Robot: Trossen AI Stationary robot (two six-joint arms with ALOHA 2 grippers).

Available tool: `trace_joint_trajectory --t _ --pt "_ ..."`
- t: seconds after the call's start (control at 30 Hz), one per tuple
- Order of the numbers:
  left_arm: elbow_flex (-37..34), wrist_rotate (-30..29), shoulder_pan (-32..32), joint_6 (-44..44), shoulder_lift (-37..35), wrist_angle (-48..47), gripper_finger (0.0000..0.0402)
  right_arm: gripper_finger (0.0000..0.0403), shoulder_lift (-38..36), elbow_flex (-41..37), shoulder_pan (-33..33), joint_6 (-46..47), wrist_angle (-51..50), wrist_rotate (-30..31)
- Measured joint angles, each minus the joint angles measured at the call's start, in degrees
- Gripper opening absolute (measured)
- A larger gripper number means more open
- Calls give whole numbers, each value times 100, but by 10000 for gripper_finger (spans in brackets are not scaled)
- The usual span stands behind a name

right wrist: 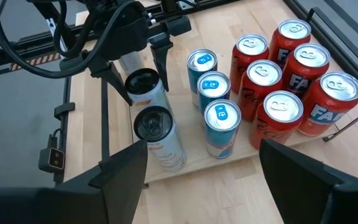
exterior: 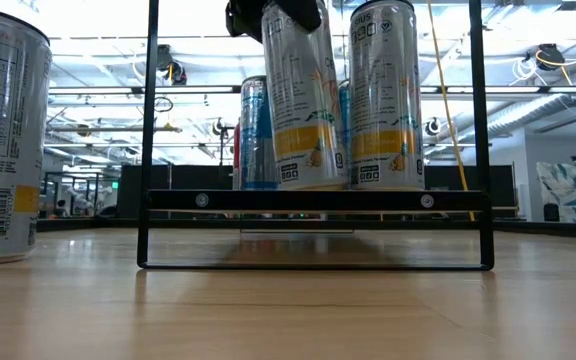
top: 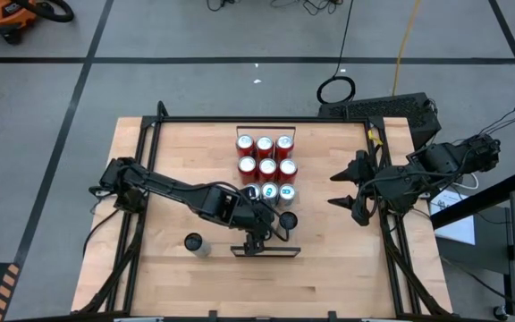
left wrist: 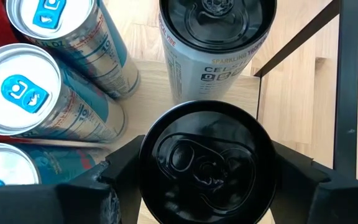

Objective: Place canned beverage on shelf
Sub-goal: Put the top white yellow soda can on the shelf aligned with the other white yellow soda can

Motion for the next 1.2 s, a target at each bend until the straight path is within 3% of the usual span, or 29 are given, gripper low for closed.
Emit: trace_joint_trajectory --t 0.37,0.6,0.8,1.03,1.2 --pt "0 -272 2 -18 -2 -1 322 281 -1 0 -2 -54 4 -2" --pt "15 -169 2 -195 -9 215 330 281 0 0 -1 -53 4 -2" --pt "531 13 -5 -754 -81 -619 331 281 -1 0 -2 -15 4 -4" --pt "1268 22 -5 -801 -81 -1982 329 281 -1 0 -2 -61 4 -4" --pt "1175 104 -5 -414 -81 -2525 298 281 -1 0 -2 -62 4 -4"
